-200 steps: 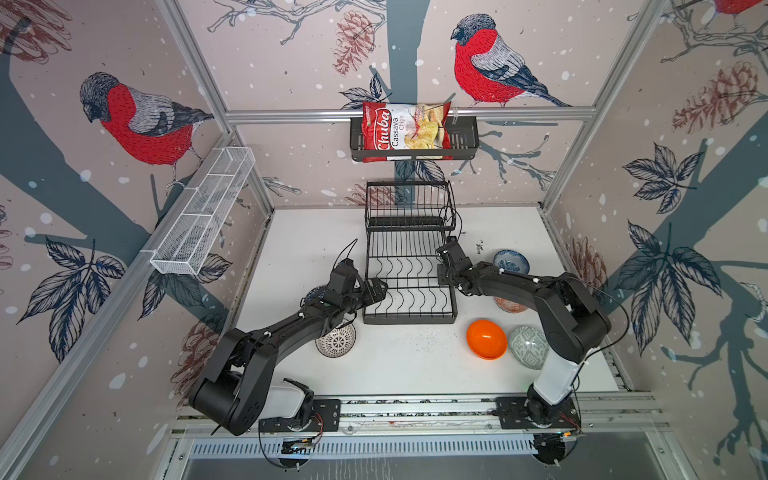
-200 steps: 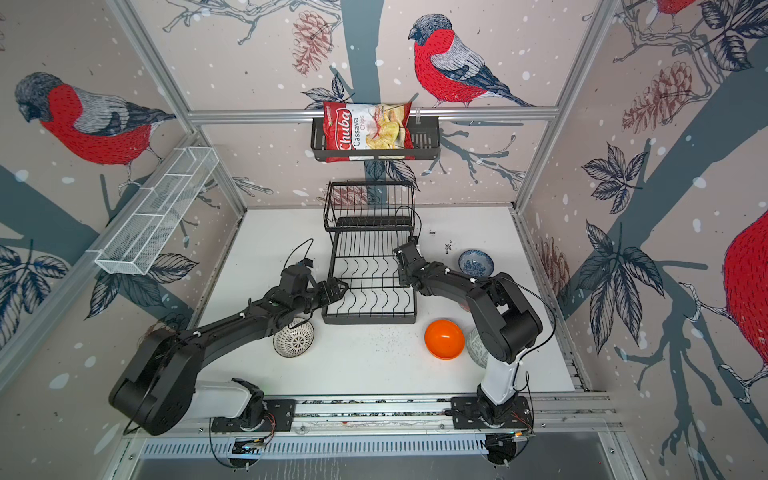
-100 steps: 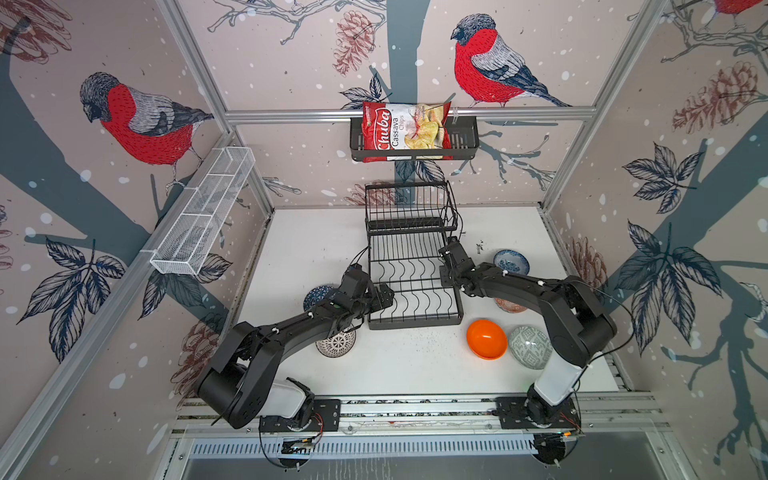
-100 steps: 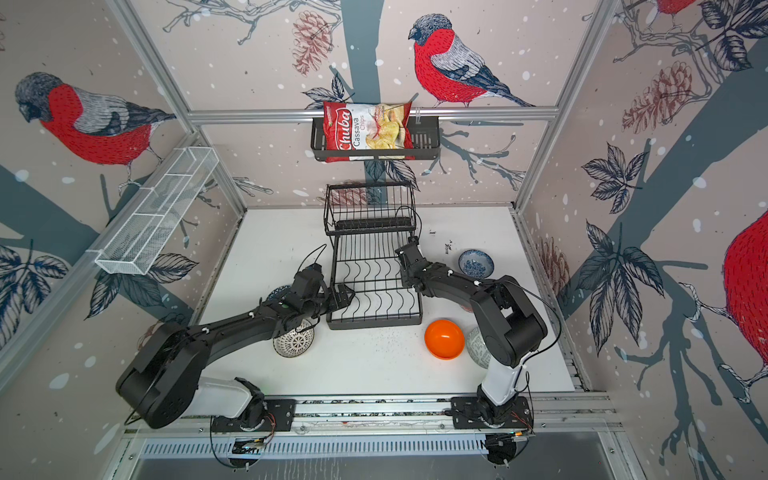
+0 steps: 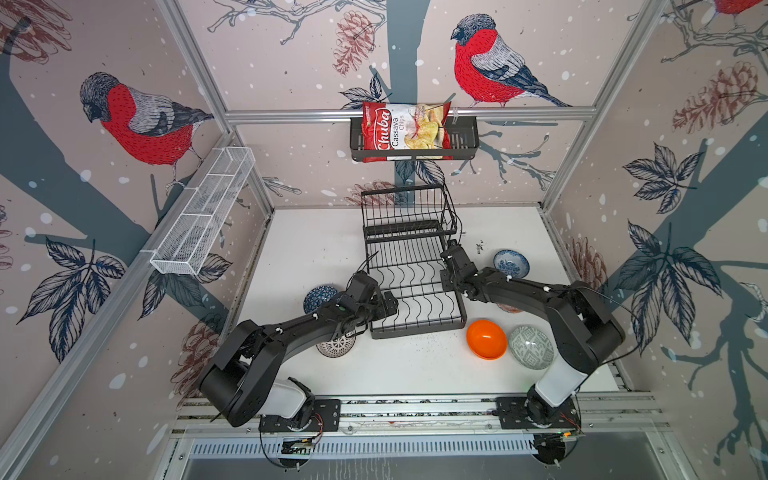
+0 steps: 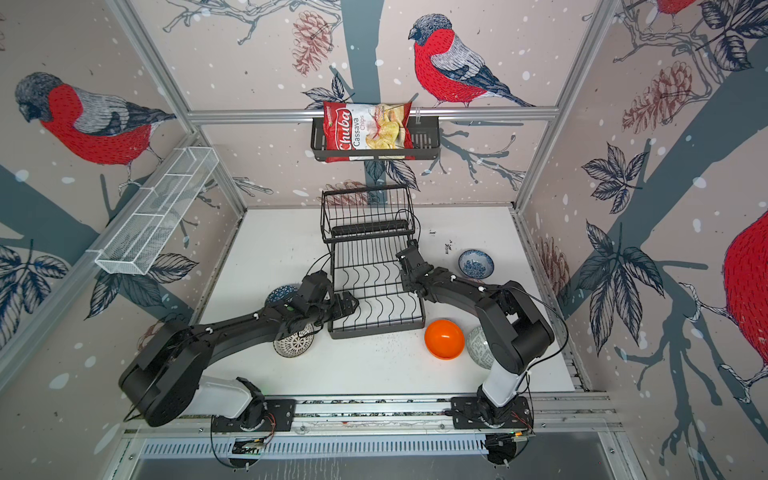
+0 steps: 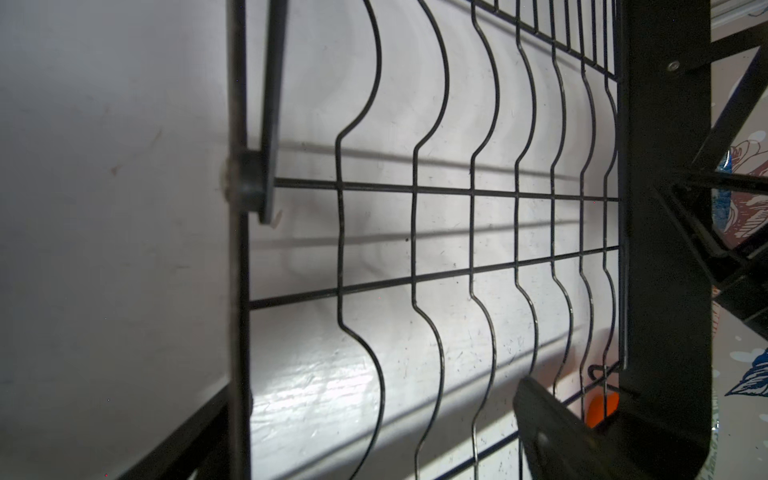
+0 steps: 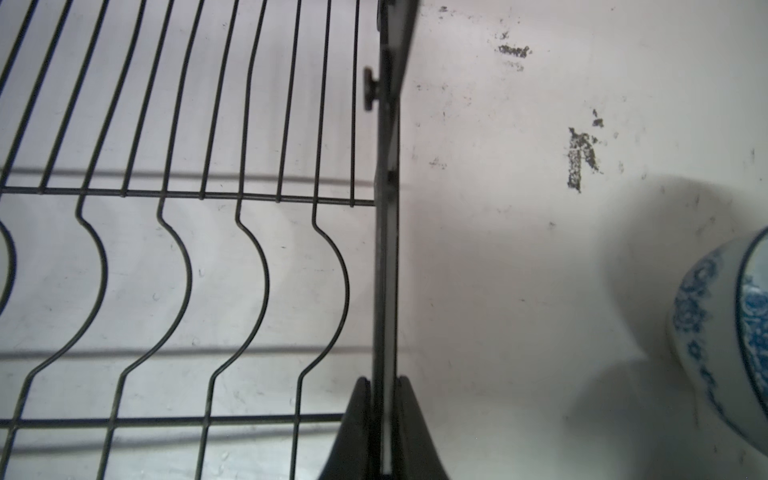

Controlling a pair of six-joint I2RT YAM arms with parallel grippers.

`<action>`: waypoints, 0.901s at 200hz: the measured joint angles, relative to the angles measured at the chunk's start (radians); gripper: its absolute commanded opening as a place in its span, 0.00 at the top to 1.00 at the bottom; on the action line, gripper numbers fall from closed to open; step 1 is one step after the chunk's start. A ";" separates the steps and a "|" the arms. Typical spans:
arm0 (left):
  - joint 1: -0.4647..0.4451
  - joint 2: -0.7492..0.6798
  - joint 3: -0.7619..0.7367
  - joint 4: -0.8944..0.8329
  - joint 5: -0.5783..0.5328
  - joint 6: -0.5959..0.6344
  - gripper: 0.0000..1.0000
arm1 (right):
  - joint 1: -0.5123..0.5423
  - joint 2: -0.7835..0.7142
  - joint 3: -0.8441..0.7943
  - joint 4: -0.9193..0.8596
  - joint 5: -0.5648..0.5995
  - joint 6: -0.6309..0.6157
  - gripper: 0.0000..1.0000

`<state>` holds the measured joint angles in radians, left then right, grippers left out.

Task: Load the bowls into the dish rack
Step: 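Grip the rack frame with both grippers and rotate it on the table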

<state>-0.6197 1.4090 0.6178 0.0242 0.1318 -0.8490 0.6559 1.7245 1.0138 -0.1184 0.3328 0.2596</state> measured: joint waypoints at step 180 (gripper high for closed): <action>-0.041 0.149 0.137 0.178 0.162 -0.037 0.03 | -0.070 -0.006 0.173 -0.028 -0.101 0.161 0.32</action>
<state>-0.6605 1.5581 0.7547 0.2020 0.2939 -0.8864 0.5861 1.7180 1.1870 -0.1463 0.2317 0.4210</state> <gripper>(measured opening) 0.976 0.678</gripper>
